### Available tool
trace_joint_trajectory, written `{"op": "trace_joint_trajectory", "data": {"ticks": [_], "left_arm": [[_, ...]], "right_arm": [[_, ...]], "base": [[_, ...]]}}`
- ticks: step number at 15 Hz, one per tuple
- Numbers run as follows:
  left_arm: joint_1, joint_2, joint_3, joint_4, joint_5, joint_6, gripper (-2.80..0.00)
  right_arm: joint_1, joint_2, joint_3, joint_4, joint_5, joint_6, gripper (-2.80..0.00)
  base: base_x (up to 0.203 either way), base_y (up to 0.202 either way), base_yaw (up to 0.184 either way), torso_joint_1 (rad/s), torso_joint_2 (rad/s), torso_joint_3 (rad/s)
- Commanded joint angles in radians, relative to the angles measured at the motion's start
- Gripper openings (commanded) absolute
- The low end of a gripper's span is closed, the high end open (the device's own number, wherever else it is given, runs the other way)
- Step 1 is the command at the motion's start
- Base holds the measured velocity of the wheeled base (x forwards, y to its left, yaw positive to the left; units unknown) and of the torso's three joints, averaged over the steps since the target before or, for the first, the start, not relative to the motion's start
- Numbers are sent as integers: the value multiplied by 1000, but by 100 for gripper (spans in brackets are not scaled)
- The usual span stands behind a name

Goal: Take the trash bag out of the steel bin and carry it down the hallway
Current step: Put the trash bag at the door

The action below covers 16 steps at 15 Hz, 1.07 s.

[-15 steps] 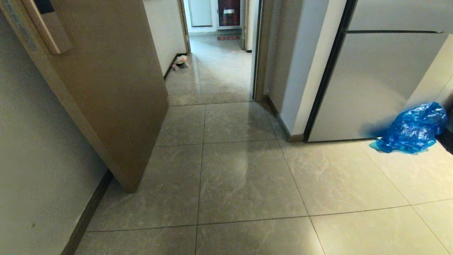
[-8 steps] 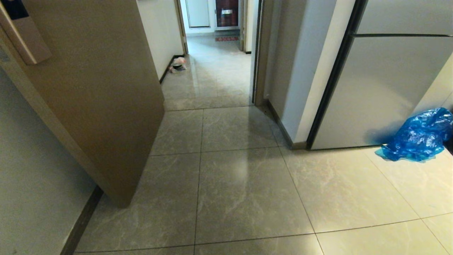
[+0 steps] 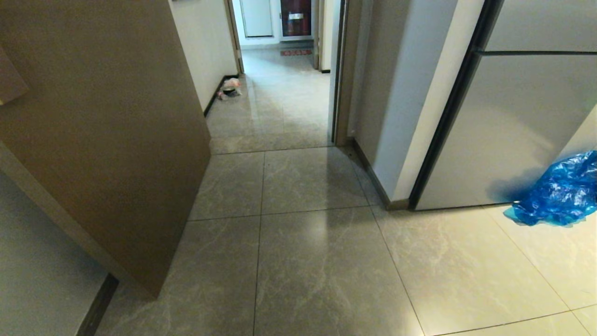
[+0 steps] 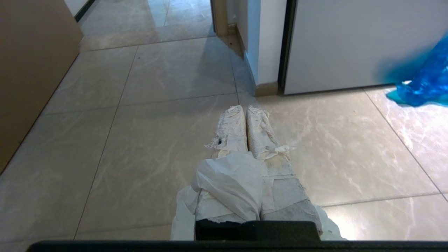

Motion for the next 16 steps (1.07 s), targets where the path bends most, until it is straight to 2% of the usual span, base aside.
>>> {"op": "trace_joint_trajectory", "data": {"ticks": [1,16], "left_arm": [[0,0,0,0,0,0,-280],[0,0,0,0,0,-2,-280]], "right_arm": [[0,1,0,0,0,0,-280],[0,1,0,0,0,0,-280]], "base": [[183,0,-5,2,-2,6],[186,0,-3,2,1,2]]}}
